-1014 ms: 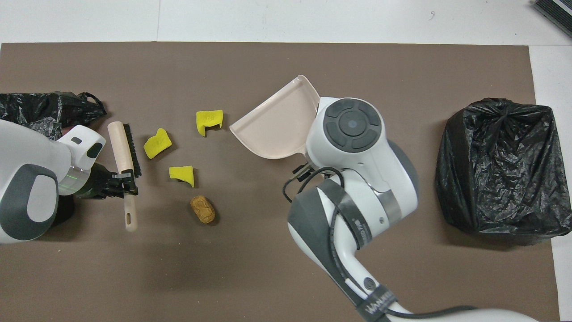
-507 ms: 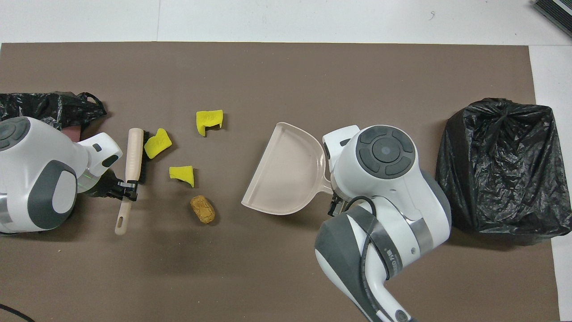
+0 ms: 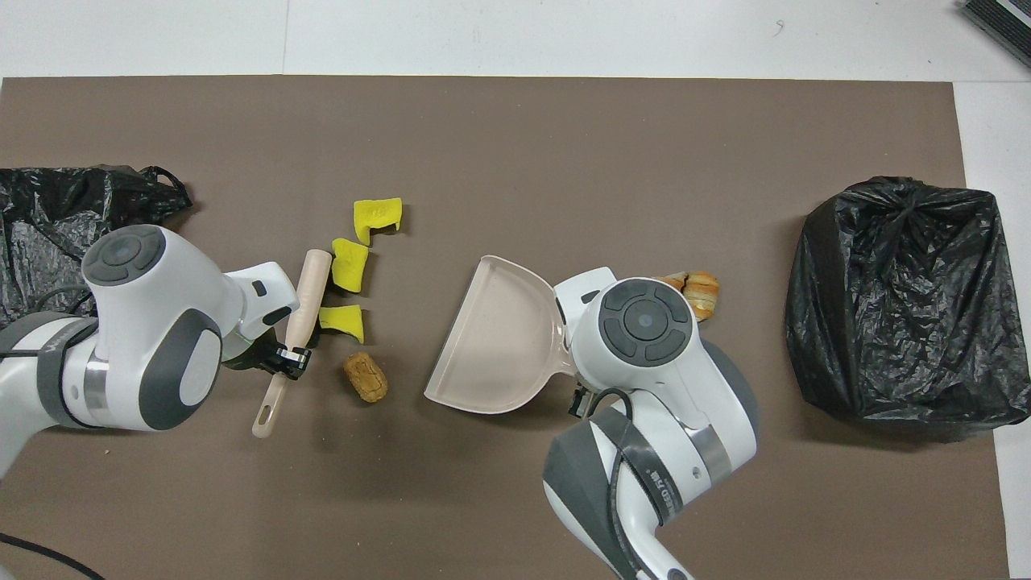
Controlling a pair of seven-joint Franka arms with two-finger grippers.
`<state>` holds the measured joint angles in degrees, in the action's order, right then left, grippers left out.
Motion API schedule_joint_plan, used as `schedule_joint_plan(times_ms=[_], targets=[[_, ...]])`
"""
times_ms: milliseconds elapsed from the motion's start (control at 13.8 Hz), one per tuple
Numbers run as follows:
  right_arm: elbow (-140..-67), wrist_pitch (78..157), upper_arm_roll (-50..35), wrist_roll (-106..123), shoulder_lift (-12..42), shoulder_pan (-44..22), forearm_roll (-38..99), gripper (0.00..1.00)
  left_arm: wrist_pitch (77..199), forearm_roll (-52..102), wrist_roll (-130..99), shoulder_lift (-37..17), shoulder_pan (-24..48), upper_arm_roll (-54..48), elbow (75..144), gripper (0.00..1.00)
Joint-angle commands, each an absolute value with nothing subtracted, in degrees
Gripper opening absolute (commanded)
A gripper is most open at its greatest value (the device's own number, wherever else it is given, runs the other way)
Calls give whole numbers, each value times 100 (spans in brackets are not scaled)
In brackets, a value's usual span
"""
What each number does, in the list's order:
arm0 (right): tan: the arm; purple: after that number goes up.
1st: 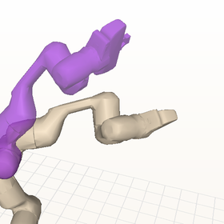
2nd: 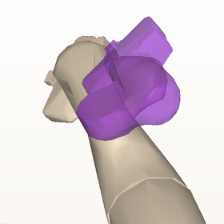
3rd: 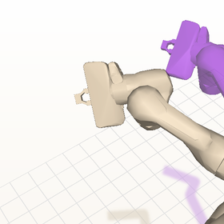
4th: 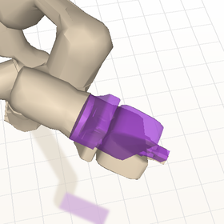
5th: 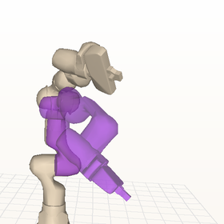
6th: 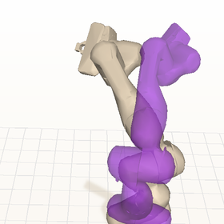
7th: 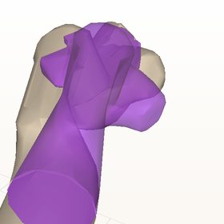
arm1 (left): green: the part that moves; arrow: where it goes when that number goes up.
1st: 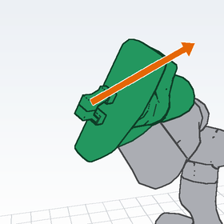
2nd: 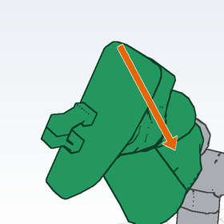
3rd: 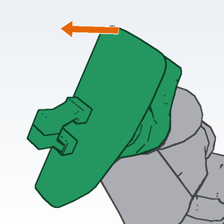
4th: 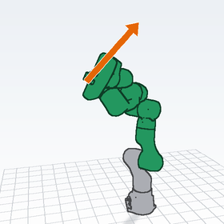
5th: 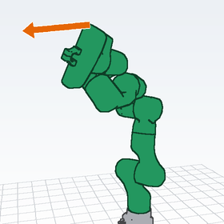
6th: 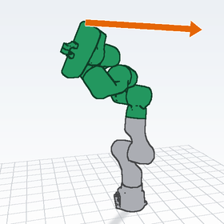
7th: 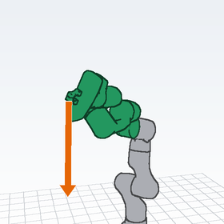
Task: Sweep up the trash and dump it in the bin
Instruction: 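Sweep the sponges into the dustpan with the left gripper's brush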
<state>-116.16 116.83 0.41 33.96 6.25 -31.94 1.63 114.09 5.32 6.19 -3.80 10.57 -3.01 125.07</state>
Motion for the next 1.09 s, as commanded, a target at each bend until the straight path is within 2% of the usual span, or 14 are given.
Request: schedule_joint_plan(times_ms=[0,579,869,1014], targets=[[-11961,12137,26,3121,580,-3269,264,0,11505,701,641,-97,1344,-246,12849,0],[-12173,12305,35,3059,580,-3384,264,0,11742,2107,615,0,2714,-264,12876,0],[-12173,12287,35,3059,580,-3384,264,0,11314,2575,484,78,2875,-316,12649,0],[-12182,12296,35,3059,580,-3384,264,0,10926,2558,178,429,2830,-229,12525,0]])
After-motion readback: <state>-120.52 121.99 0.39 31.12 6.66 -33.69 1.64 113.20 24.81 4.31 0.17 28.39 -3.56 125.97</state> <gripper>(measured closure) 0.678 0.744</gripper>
